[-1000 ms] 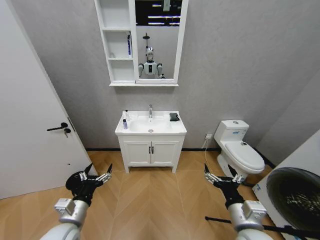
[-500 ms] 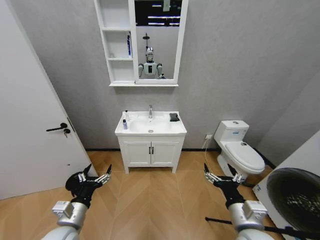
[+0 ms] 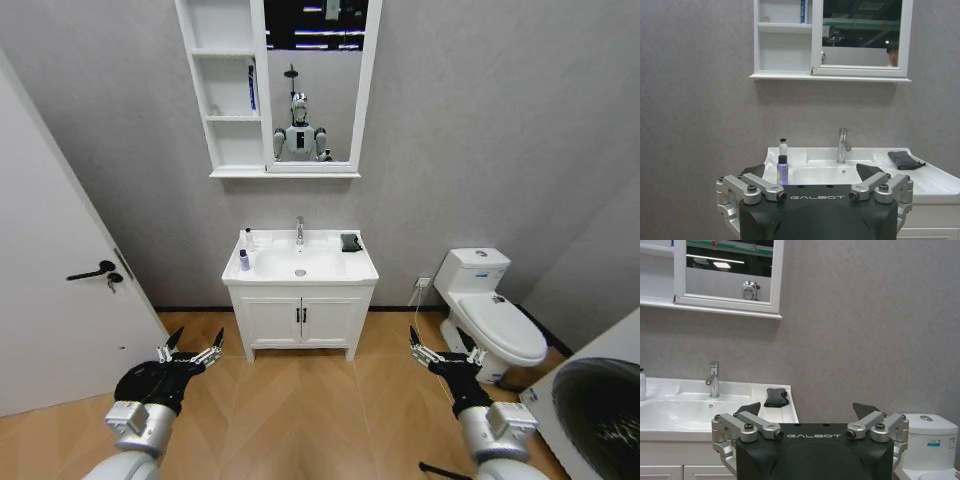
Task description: Move facial cleanser and shampoo from washbasin to cabinet, then wipe washbasin with towel.
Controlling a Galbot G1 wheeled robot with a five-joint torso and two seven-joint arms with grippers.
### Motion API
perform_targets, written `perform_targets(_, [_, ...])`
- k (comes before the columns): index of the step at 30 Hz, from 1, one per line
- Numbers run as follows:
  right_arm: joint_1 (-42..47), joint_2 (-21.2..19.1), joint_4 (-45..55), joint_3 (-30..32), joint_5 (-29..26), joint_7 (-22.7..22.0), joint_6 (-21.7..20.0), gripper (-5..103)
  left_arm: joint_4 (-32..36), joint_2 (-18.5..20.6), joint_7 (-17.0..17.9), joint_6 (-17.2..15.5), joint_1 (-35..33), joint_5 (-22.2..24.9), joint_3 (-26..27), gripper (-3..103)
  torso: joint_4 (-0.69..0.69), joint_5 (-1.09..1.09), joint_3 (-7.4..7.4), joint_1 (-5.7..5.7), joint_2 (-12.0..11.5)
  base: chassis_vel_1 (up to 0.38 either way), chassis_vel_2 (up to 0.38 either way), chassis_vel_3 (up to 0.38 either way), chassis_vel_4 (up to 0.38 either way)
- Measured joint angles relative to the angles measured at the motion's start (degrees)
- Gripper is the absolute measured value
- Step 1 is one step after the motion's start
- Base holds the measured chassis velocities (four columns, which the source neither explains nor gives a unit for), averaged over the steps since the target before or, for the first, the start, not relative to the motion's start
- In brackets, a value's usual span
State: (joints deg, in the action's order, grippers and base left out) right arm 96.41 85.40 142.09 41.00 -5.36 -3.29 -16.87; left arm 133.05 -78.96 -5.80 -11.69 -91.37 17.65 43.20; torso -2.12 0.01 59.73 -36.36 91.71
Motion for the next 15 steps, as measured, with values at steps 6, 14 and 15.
perform_targets(6, [0.0, 0.0, -0.2, 0.0, 0.0, 0.0, 0.1, 100, -0.2, -0.3, -0.1, 0.1, -0.1, -0.1, 0.0, 100, 0.0, -0.01, 0.01, -0.02, 0.0, -0.315, 0.321, 0.324, -0.322])
perform_targets(14, [0.1, 0.2, -0.8, 0.0, 0.1, 0.1, 0.5, 100, -0.4, -0.6, -0.2, 0.3, -0.3, -0.5, -0.1, 100, 0.0, -0.02, 0.0, -0.01, 0.0, -0.337, 0.319, 0.345, -0.325])
perform_targets(15, [0.1, 0.2, -0.8, 0.0, 0.1, 0.1, 0.5, 100, -0.4, -0.7, -0.2, 0.3, -0.3, -0.6, -0.2, 100, 0.01, -0.02, 0.01, -0.02, 0.0, -0.313, 0.323, 0.302, -0.311])
